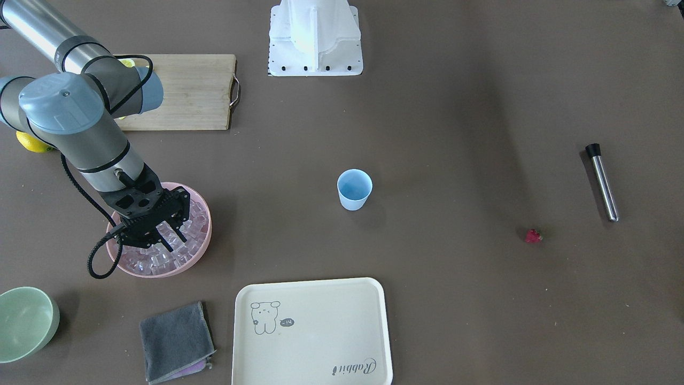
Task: Mash ice and strawberries in cup
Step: 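Carry the ice cube with the right gripper over the light-blue cup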
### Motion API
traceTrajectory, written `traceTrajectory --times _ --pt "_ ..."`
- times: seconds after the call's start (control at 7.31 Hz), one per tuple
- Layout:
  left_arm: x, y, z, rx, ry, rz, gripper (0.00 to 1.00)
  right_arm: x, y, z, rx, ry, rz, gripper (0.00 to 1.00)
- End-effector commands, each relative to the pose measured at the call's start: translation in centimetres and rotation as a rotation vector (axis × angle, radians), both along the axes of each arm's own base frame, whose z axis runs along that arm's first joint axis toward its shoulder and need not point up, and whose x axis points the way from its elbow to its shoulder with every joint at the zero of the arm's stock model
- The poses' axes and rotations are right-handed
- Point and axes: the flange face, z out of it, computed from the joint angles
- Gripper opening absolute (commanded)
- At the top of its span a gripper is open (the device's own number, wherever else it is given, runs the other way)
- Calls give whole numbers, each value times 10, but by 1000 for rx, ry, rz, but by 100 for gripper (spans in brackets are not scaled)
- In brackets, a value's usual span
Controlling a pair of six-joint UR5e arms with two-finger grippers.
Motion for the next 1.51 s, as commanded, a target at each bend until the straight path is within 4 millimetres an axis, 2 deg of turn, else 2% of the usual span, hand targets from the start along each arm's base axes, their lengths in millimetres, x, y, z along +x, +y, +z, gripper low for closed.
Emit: traceTrajectory --times 0.0,0.14,0.27,0.41,0.68,0.82,0.96,1.09,1.37 --pt "0 -1 -1 2 0 0 99 -28 23 -61 -129 -61 80 8" --pt "0 -1 -4 7 0 0 99 -67 46 -86 -161 -94 148 6" --pt "0 -1 -6 10 -2 0 99 -116 77 -118 -167 -91 199 5" --pt "0 -1 -6 10 -2 0 99 -143 97 -157 -173 -87 220 5" --pt "0 -2 -6 10 -2 0 99 -187 148 -214 -169 -179 255 5" --pt "0 -2 -5 8 -2 0 99 -208 166 -214 -132 -197 291 6" --pt "0 -2 -4 7 -2 0 99 -220 170 -209 -105 -255 292 7" --pt "-1 -1 -4 4 -1 -2 99 -232 173 -193 -99 -255 285 9" --pt "-1 0 -3 4 -1 -2 99 -235 169 -190 -81 -259 305 20"
